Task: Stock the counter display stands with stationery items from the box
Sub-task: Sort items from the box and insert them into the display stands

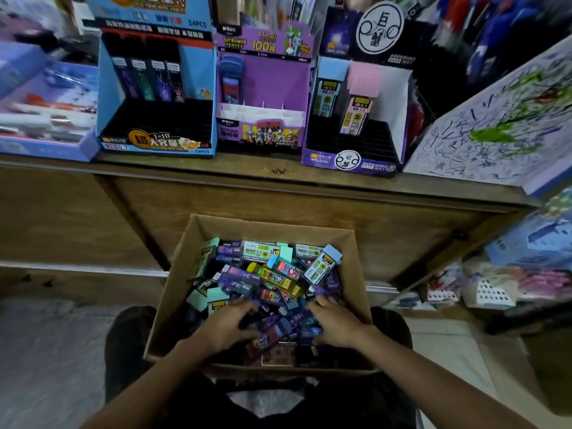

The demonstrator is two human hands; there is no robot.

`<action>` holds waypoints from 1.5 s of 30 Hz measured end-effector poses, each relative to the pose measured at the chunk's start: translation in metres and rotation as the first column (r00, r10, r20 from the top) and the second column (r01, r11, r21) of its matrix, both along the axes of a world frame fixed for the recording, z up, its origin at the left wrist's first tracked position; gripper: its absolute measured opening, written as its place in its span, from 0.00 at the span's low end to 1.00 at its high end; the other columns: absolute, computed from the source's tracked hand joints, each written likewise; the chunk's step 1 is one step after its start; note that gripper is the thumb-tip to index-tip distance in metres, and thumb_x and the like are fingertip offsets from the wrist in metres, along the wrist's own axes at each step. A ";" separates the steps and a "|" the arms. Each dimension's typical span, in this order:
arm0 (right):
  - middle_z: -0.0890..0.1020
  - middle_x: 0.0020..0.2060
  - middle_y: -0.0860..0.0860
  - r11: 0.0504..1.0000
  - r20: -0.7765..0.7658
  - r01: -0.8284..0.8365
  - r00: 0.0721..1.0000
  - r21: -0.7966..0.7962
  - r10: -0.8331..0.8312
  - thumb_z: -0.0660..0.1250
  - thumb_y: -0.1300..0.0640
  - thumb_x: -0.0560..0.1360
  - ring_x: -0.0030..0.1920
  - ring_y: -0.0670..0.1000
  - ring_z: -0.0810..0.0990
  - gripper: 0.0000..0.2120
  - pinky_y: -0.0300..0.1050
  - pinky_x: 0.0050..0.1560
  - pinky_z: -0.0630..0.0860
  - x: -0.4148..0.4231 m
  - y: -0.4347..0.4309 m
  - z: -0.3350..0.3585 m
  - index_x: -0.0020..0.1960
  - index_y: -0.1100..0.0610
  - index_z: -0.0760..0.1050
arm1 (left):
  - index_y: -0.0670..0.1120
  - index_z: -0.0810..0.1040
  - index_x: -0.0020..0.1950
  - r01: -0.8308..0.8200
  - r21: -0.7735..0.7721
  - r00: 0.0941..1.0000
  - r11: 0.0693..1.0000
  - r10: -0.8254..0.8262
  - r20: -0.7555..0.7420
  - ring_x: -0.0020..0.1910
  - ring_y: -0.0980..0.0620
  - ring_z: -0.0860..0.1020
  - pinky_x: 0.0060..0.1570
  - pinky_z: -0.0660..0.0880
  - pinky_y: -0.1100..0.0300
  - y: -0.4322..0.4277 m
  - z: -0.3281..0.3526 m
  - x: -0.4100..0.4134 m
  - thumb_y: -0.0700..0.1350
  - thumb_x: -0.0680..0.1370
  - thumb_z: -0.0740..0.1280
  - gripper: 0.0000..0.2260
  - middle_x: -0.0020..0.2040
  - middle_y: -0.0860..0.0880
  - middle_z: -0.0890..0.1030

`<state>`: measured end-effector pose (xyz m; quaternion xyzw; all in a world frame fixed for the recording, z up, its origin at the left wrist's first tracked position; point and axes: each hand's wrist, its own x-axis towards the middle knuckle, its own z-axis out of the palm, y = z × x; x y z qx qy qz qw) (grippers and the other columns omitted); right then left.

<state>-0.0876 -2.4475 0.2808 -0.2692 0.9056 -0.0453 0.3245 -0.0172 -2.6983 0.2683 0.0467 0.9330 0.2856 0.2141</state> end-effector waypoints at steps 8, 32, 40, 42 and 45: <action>0.66 0.64 0.56 0.994 -0.045 -0.104 0.993 0.041 0.106 0.70 0.49 0.72 0.66 0.57 0.64 0.29 0.48 0.63 0.65 -0.003 0.002 0.003 0.67 0.58 0.64 | 0.47 0.65 0.67 -0.027 -0.137 0.990 0.990 0.045 0.132 0.63 0.45 0.69 0.59 0.68 0.56 0.038 -0.005 -0.009 0.57 0.68 0.74 0.33 0.65 0.45 0.71; 0.73 0.62 0.58 0.992 0.198 -0.124 0.973 0.012 0.119 0.72 0.53 0.72 0.60 0.57 0.73 0.27 0.47 0.57 0.71 -0.019 -0.002 0.012 0.67 0.61 0.68 | 0.41 0.78 0.50 -0.126 0.108 0.978 0.986 0.105 0.183 0.45 0.46 0.77 0.35 0.65 0.66 0.004 0.003 -0.003 0.44 0.76 0.69 0.07 0.43 0.46 0.78; 0.74 0.38 0.46 0.900 0.333 0.308 0.921 -0.309 -0.201 0.71 0.58 0.73 0.37 0.44 0.73 0.07 0.33 0.35 0.69 -0.022 -0.002 0.025 0.47 0.55 0.73 | 0.44 0.75 0.46 -0.372 0.414 0.928 0.831 0.323 0.186 0.34 0.54 0.79 0.39 0.74 0.60 -0.006 0.024 -0.013 0.41 0.77 0.66 0.01 0.38 0.49 0.81; 0.78 0.41 0.49 0.750 0.422 0.503 0.846 -0.430 -0.327 0.71 0.62 0.72 0.42 0.46 0.76 0.07 0.35 0.41 0.71 -0.025 -0.011 0.035 0.47 0.56 0.74 | 0.43 0.74 0.49 -0.446 0.530 0.894 0.721 0.381 0.235 0.32 0.57 0.79 0.36 0.75 0.63 0.001 0.033 -0.016 0.39 0.79 0.64 0.01 0.39 0.48 0.82; 0.82 0.45 0.54 0.416 0.564 0.722 0.691 -0.553 -0.451 0.71 0.64 0.72 0.43 0.45 0.80 0.09 0.32 0.43 0.75 -0.030 -0.028 0.057 0.52 0.62 0.77 | 0.43 0.73 0.51 -0.496 0.643 0.858 0.583 0.444 0.259 0.32 0.57 0.79 0.32 0.74 0.65 0.017 0.050 -0.024 0.40 0.80 0.61 0.02 0.39 0.47 0.81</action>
